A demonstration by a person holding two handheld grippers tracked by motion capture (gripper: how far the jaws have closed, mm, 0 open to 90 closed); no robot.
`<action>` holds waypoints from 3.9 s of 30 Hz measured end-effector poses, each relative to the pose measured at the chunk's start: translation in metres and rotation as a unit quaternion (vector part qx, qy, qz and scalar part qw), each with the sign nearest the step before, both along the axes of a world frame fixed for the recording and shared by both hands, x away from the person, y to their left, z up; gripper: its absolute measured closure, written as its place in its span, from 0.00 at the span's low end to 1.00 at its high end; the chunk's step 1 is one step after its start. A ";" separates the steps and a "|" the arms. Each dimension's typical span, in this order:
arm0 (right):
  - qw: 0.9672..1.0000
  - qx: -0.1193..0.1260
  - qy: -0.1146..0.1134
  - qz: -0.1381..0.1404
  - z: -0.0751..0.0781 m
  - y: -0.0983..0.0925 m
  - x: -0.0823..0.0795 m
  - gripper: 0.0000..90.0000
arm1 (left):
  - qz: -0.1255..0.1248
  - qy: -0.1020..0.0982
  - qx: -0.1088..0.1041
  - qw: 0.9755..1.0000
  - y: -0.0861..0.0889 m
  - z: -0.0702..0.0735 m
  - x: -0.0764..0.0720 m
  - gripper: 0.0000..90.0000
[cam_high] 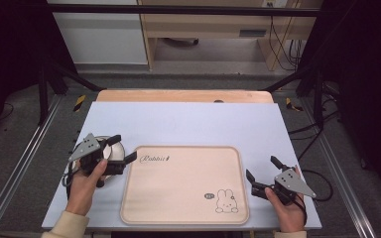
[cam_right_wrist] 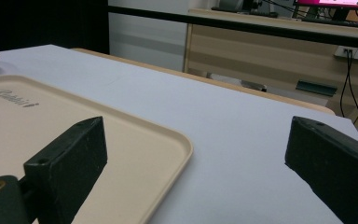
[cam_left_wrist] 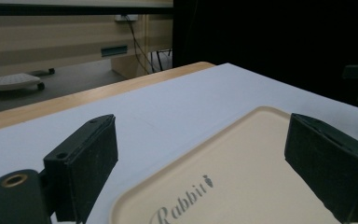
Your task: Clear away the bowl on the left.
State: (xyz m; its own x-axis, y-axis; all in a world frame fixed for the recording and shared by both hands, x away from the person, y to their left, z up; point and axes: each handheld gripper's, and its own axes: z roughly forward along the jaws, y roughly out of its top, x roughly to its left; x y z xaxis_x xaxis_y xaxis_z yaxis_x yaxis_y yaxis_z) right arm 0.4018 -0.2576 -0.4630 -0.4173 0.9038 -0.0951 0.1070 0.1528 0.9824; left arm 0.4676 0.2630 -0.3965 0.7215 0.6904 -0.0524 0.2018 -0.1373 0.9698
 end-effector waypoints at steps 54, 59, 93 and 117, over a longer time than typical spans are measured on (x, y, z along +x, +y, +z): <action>0.999 -0.019 -0.003 0.039 0.002 0.019 -0.001 0.06 | 0.232 0.160 0.150 0.948 0.111 -0.025 0.026 0.08; 0.999 -0.019 -0.003 0.038 0.002 0.019 -0.001 0.06 | 0.237 0.166 0.157 0.944 0.110 -0.028 0.027 0.08; 0.999 -0.021 0.001 0.041 0.001 0.020 0.000 0.07 | 0.258 0.232 0.144 0.927 0.120 -0.044 0.030 0.72; 0.999 -0.018 0.001 0.046 0.001 0.020 0.000 0.07 | 0.256 0.230 0.069 0.936 0.124 -0.037 0.025 0.91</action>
